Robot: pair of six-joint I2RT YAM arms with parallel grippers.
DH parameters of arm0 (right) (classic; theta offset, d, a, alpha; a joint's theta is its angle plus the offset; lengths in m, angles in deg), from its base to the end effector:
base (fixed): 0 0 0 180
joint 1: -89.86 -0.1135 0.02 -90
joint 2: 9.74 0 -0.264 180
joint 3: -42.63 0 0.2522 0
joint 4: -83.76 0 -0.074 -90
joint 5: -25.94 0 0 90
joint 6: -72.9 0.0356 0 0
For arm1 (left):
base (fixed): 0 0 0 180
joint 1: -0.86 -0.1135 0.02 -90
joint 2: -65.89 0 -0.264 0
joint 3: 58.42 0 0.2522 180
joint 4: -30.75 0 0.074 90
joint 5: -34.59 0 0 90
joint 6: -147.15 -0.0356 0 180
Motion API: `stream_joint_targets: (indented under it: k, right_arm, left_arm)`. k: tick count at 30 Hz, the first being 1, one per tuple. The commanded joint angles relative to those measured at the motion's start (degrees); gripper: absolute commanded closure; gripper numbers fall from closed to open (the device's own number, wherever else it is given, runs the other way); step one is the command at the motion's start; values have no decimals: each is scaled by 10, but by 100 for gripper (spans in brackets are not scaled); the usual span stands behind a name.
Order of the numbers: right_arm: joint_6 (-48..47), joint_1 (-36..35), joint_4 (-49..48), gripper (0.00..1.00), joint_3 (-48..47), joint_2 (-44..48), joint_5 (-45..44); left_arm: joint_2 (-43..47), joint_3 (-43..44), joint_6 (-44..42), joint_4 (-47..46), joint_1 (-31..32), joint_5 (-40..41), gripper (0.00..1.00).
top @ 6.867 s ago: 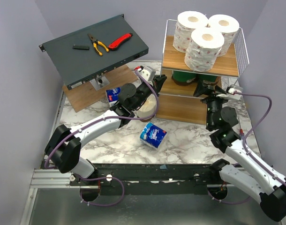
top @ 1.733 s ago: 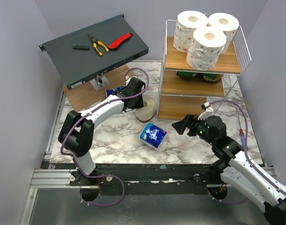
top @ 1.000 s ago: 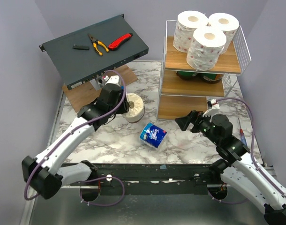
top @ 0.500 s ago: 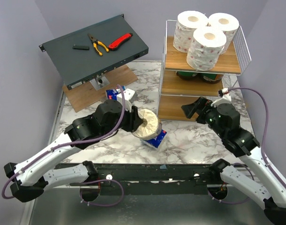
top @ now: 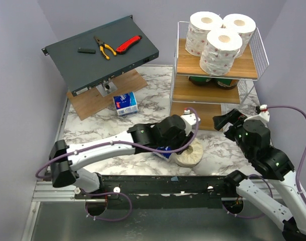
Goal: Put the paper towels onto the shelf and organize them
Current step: Place the paper towel at the center of the board.
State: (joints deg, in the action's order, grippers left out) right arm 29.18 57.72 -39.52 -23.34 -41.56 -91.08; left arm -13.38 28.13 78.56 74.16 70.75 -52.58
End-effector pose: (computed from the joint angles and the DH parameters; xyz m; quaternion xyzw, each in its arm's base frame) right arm 0.0950 0.0406 0.3537 0.2282 0.7867 0.1906 0.5410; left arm 0.1081 -0.2900 0.3402 0.3557 0.8173 -0.3084 0.3323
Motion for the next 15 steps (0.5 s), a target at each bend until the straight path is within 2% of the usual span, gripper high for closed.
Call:
stream_joint_targets:
  k: [1, 13, 15]
  right_arm:
    - [31, 1, 58, 0, -8, -11, -6]
    - [35, 1, 71, 0, 18, -39, 58]
    - [41, 1, 76, 0, 20, -45, 57]
  left_arm:
    - [-69, 62, -18, -64, 8, -28, 100]
    - [-183, 46, -12, -106, 7, 60, 100]
    - [-190, 43, -7, -114, 7, 62, 96]
